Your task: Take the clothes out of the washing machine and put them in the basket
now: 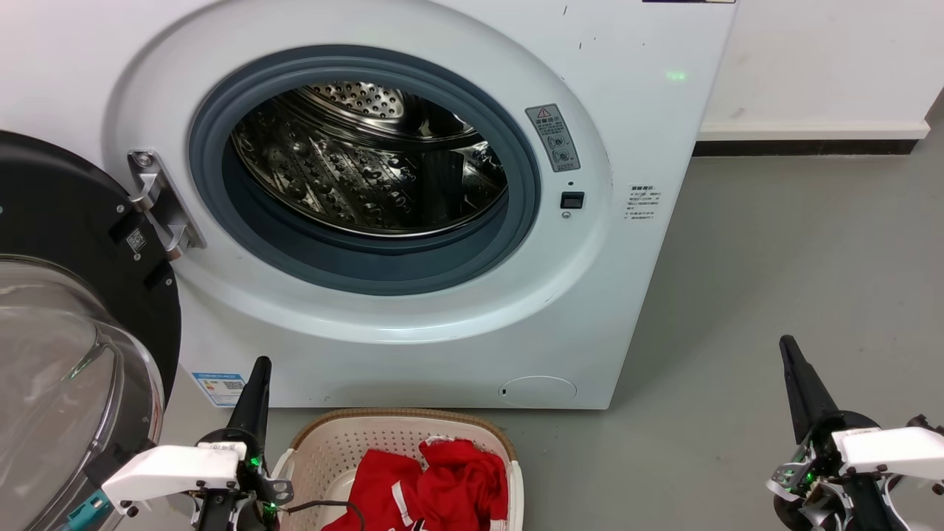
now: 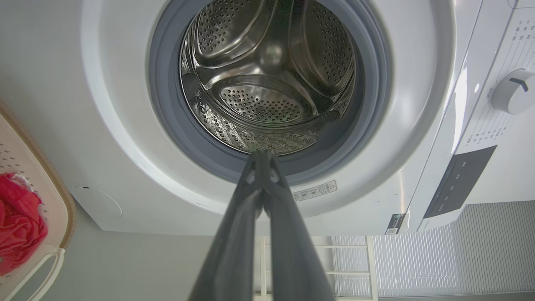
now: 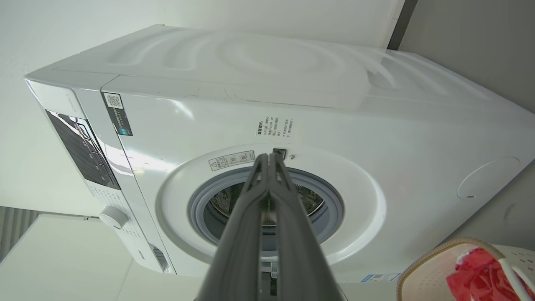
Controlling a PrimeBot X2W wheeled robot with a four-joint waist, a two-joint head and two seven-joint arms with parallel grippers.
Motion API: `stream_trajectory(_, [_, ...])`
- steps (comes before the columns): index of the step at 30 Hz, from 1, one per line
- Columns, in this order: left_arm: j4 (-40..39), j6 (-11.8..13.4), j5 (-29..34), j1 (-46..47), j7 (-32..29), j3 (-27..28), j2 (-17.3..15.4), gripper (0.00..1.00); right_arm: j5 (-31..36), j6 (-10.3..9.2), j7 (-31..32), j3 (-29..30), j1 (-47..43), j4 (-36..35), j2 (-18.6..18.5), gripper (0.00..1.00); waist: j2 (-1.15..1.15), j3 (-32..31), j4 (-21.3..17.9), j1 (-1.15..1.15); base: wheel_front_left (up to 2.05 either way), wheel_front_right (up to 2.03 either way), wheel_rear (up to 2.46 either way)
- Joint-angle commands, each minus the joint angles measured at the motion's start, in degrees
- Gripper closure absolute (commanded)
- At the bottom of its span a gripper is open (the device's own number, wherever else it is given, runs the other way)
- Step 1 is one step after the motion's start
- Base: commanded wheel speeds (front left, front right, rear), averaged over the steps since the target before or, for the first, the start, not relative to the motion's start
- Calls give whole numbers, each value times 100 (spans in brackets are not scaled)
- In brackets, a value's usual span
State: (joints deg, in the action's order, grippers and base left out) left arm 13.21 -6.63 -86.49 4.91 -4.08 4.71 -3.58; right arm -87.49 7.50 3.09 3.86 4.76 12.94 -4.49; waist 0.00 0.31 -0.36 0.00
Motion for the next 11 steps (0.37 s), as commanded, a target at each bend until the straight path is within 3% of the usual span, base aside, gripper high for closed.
stream_trajectory(1, [17, -37, -105, 66, -30, 30, -22, 100, -110, -1, 43, 18, 113, 11, -2, 100, 0, -1, 3, 0, 0, 0, 0])
stream_trajectory(11, [71, -90, -524, 146, -142, 74, -13, 100, -525, -2, 156, 54, 154, 86, 13, 100, 0, -9, 26, 0, 0, 0, 0])
